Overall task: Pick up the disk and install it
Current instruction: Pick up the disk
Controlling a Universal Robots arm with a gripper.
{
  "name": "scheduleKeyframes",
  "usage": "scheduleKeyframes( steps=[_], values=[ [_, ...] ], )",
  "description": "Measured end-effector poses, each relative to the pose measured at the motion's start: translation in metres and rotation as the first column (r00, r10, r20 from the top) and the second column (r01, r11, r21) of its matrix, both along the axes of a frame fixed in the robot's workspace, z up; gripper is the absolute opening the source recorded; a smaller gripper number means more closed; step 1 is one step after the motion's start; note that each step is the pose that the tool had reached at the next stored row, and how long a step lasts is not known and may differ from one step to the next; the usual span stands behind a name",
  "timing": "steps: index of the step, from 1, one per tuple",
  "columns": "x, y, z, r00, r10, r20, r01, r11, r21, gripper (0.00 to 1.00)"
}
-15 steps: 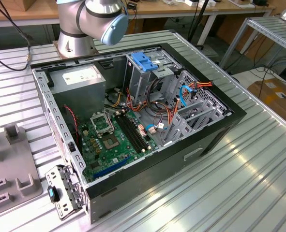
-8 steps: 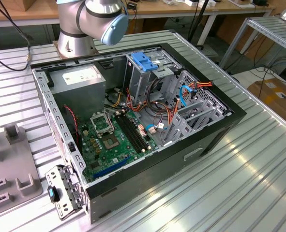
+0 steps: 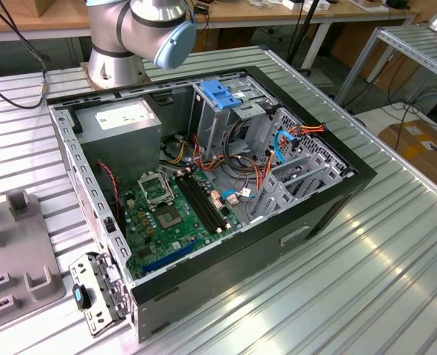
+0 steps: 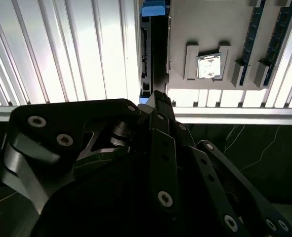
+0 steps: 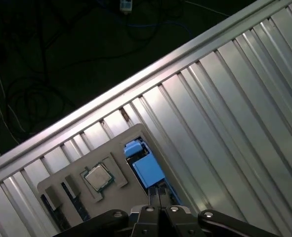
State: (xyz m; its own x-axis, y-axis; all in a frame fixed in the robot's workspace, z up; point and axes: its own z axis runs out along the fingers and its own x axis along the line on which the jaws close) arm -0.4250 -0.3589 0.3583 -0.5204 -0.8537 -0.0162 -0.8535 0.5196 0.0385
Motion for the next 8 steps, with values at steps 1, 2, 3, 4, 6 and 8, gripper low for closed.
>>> scheduleKeyframes(
  steps=[1,2,3,4,6,8],
  values=[
    [0.0000,0.0000,0.0000,1.0000,0.004,0.0000,-0.004,1.0000,0.0000,0.11],
    [0.0000,0.0000,0.0000,1.0000,0.004,0.0000,-0.004,1.0000,0.0000,0.11],
    [0.0000,0.0000,0.0000,1.0000,0.004,0.0000,-0.004,1.0000,0.0000,0.11],
    [0.0000,0.0000,0.0000,1.0000,0.004,-0.0001,-0.004,1.0000,0.0000,0.11],
    [0.0000,0.0000,0.0000,1.0000,0.005,0.0000,-0.005,1.0000,0.0000,0.11],
    [0.0000,0.0000,0.0000,1.0000,0.005,0.0000,-0.005,1.0000,0.0000,0.11]
  ],
)
